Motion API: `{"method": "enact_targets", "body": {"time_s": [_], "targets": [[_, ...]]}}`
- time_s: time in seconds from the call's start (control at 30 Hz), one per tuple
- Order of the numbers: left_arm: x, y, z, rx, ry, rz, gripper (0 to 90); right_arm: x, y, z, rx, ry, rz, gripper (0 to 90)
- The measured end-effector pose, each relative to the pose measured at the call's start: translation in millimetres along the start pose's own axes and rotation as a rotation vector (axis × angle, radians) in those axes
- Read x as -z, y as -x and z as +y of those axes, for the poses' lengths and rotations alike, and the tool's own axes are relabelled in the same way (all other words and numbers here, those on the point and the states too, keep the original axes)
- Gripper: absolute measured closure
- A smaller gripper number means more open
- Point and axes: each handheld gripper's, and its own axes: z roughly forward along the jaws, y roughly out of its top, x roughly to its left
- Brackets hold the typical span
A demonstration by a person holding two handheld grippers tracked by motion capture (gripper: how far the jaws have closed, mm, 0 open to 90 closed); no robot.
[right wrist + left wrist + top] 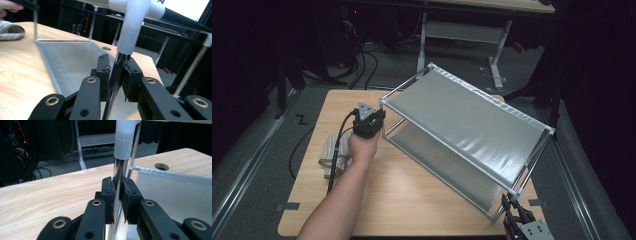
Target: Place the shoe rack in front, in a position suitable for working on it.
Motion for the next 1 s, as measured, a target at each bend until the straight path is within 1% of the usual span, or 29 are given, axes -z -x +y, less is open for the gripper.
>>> {"method": "enact_targets", "body": {"time_s": [0.13,0.27,0.37,0.47,0.53,0.6,0.7,0.77,0.87,1.0], "targets": [[24.8,-3.1,-11.2,0.011,0.013,-0.002,80.4,-2.8,4.7,-0.5,0.001,-0.007,-0.015,78.0],[45.5,-2.3,-20.1,0.011,0.022,-0.006,80.4,-7.1,13.3,-0.8,-0.029,-0.015,-0.027,78.6],[56.8,-1.4,-25.4,0.002,0.029,-0.011,80.5,-11.5,19.5,-0.5,-0.052,-0.025,-0.037,79.0],[64.9,-1.8,-28.6,-0.001,0.03,-0.019,80.5,-18.0,25.8,-0.3,-0.074,-0.035,-0.044,79.4],[70.4,-2.2,-31.5,0.007,0.035,-0.024,80.4,-23.0,29.3,0.5,-0.082,-0.043,-0.049,79.4],[76.2,-2.1,-33.9,0.008,0.035,-0.032,80.3,-28.5,33.8,1.6,-0.08,-0.055,-0.054,79.3],[82.7,0.0,-36.8,0.005,0.039,-0.043,80.3,-36.1,41.8,3.5,-0.06,-0.076,-0.053,79.1],[88.1,2.6,-39.1,0.004,0.04,-0.046,80.3,-41.9,47.7,3.8,-0.066,-0.084,-0.056,79.2],[96.2,4.9,-42.1,0.001,0.04,-0.045,80.3,-51.5,55.1,3.6,-0.069,-0.086,-0.064,79.2],[108.2,6.4,-46.4,-0.004,0.037,-0.046,80.4,-62.4,60.3,3.3,-0.073,-0.081,-0.066,79.3]]}}
